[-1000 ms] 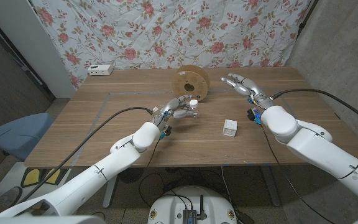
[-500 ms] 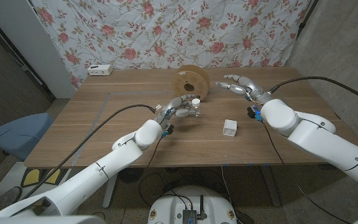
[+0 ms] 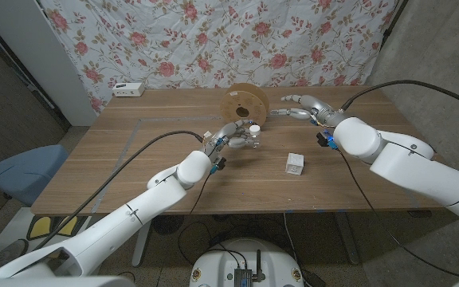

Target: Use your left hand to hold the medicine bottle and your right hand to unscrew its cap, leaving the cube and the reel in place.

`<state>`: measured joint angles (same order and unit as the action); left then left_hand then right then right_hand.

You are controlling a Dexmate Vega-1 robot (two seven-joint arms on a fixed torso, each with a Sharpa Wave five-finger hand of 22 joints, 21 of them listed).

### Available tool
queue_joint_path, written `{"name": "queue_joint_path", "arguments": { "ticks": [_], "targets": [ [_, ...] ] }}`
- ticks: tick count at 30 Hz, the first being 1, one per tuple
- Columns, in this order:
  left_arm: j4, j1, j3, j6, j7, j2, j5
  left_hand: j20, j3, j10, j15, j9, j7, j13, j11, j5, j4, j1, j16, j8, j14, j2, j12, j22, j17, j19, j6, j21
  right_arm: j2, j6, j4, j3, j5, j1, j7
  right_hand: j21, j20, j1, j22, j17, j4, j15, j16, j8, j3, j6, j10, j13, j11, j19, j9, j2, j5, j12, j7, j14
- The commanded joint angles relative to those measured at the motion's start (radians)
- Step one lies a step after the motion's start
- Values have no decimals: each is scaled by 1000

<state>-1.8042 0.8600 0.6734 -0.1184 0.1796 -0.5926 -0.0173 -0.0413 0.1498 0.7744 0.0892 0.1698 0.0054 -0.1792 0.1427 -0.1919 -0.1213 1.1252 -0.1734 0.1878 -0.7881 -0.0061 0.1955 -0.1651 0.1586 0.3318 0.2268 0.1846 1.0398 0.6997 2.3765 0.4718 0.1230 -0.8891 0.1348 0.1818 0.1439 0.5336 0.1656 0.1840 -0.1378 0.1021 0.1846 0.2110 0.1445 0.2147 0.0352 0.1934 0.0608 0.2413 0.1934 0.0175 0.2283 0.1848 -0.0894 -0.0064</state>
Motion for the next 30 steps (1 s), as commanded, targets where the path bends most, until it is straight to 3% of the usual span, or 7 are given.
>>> {"name": "queue_joint_path", "arguments": {
  "ticks": [1, 18, 30],
  "targets": [
    [27, -26, 22, 8, -2, 23, -13, -57, 6, 12, 119, 4, -2, -5, 3, 0, 1, -3, 0, 1, -8, 5, -1, -2, 2, -2, 16, 0, 34, 45, 13, 84, -62, 121, -135, 0, 18, 14, 4, 5, -10, 10, -5, 3, 4, 5, -17, 2, 6, 1, 6, -1, 2, -2, -5, -18],
    [72, -66, 46, 47, -36, 40, -20, -58, 10, 19, 116, 5, -4, -5, 3, -1, 3, -7, -1, 2, -13, 11, 1, -2, 3, -3, 25, 1, 35, 126, 24, 232, -218, 297, -359, 1, 9, 38, 4, 6, -20, 20, 2, 19, 17, 51, -29, 2, 16, -8, 10, 0, 7, 2, -5, -25],
    [60, -78, 54, 33, -46, 32, -49, -60, 13, 21, 117, 5, -4, -5, 5, -1, 2, -7, -1, 1, -15, 13, 0, -2, 2, -4, 27, 1, 12, 163, 19, 320, -335, 384, -493, 4, 8, 53, 4, 6, -24, 22, 5, 32, 25, 85, -28, 2, 18, -5, 15, 0, 8, 6, -1, -23]
  ]
}}
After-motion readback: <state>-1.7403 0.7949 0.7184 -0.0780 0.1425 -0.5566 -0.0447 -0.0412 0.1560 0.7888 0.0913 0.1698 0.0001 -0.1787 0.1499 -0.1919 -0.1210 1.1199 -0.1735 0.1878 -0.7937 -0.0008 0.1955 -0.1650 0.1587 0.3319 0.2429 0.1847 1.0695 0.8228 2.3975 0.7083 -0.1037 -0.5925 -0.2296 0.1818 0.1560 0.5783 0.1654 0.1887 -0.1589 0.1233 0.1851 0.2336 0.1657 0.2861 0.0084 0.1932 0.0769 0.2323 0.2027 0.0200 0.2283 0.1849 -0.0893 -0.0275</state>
